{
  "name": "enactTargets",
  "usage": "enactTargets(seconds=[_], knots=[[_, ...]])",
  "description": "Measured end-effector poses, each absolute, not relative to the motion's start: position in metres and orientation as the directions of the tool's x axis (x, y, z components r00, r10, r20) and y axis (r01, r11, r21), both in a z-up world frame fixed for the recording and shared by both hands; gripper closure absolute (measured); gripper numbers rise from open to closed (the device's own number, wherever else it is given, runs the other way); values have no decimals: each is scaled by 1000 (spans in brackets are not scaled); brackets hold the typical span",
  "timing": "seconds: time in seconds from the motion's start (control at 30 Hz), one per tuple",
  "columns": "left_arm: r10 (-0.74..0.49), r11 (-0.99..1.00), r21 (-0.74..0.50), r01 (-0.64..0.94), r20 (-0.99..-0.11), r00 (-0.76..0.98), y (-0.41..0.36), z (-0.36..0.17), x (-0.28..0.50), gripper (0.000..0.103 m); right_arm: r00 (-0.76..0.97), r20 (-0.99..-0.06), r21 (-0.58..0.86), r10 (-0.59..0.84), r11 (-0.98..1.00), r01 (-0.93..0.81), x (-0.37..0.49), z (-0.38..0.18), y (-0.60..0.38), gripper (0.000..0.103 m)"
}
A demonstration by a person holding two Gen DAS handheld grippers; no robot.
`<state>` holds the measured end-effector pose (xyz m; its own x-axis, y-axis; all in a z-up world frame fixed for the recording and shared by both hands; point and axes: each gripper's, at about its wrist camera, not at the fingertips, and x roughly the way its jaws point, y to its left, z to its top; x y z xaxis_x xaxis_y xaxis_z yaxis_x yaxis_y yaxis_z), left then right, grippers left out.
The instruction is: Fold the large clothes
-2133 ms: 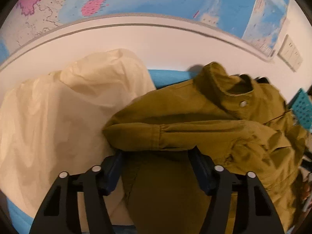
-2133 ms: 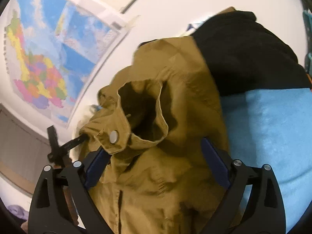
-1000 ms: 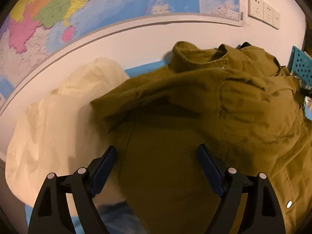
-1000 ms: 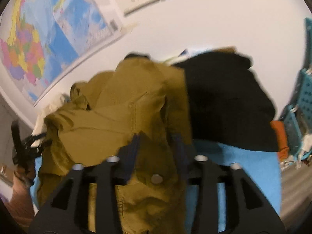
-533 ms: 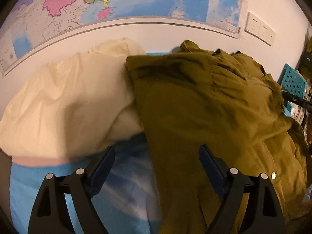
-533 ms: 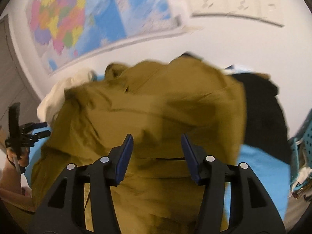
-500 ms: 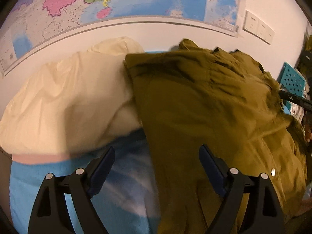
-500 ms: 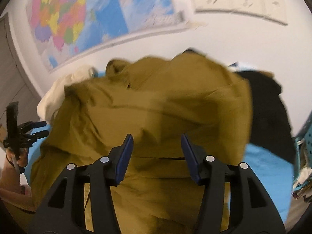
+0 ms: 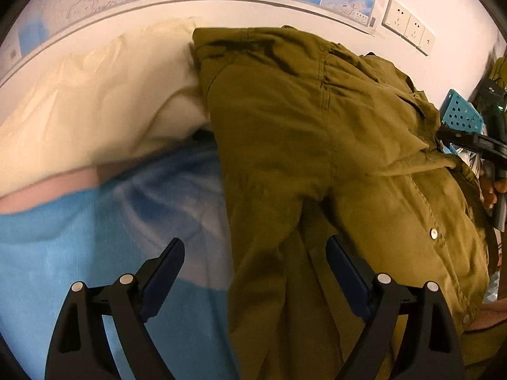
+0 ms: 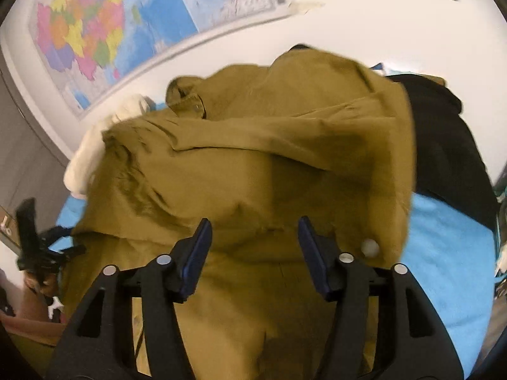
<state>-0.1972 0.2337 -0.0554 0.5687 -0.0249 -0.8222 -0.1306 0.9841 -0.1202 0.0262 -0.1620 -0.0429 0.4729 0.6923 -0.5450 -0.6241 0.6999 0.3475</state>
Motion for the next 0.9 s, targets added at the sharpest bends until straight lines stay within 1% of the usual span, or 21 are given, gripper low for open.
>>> enactTargets(seconds=[0.23,0.3,0.37,0.5,0.7,0.83,0.9], knots=[[-33,984,-126,-125,-821,569,225,-60,-223,15,483,-491,439,725,685,-581,-9,-51,-222,40],[-23,986,-114,-124,-820,572,220,-58,-228,15,485,-485,447,727,683,-577,-19,-55,-230,37],[-8,987,-98,-125,-816,578,214,-55,-234,15,482,-483,449,731,680,-580,-30,-60,-235,37],[10,990,-75,-119,-807,590,200,-51,-245,15,476,-481,455,736,674,-582,-51,-71,-242,33],[51,993,-19,-115,-813,580,182,-57,-258,15,475,-472,479,743,668,-570,-71,-87,-257,31],[50,993,-23,-119,-812,582,180,-62,-269,15,488,-466,496,738,674,-547,-79,-93,-268,30],[48,992,-32,-126,-812,582,180,-63,-273,15,503,-458,503,733,680,-533,-84,-95,-276,25]])
